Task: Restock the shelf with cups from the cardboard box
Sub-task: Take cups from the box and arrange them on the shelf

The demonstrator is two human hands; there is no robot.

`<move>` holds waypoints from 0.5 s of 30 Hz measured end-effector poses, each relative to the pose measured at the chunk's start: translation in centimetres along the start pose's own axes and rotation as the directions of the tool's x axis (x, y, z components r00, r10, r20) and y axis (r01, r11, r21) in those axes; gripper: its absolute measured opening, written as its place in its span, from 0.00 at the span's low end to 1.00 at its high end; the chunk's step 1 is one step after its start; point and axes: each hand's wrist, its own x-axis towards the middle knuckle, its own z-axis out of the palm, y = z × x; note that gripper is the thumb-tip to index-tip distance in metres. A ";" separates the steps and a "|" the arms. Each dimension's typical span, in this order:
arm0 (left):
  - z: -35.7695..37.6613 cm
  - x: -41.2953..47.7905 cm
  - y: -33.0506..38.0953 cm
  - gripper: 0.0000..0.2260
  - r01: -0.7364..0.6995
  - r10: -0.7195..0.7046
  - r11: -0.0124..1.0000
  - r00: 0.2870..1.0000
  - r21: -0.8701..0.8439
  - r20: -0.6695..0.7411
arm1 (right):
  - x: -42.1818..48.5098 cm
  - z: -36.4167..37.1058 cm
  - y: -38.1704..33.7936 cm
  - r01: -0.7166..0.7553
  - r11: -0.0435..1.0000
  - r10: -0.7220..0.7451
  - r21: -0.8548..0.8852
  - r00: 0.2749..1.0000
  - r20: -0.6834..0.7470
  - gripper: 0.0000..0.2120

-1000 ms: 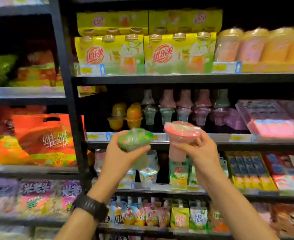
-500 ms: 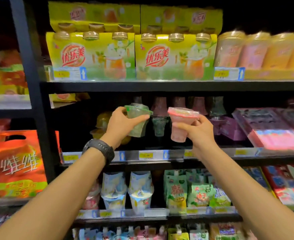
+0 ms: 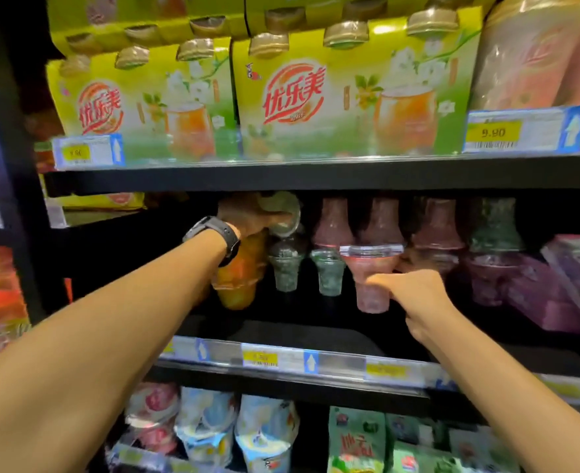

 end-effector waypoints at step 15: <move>5.5 5.5 0.1 0.39 0.030 -0.032 0.999 0.998 -0.039 -0.059 | 2.3 -0.9 1.5 -0.070 0.997 0.070 0.032 0.997 -0.011 0.16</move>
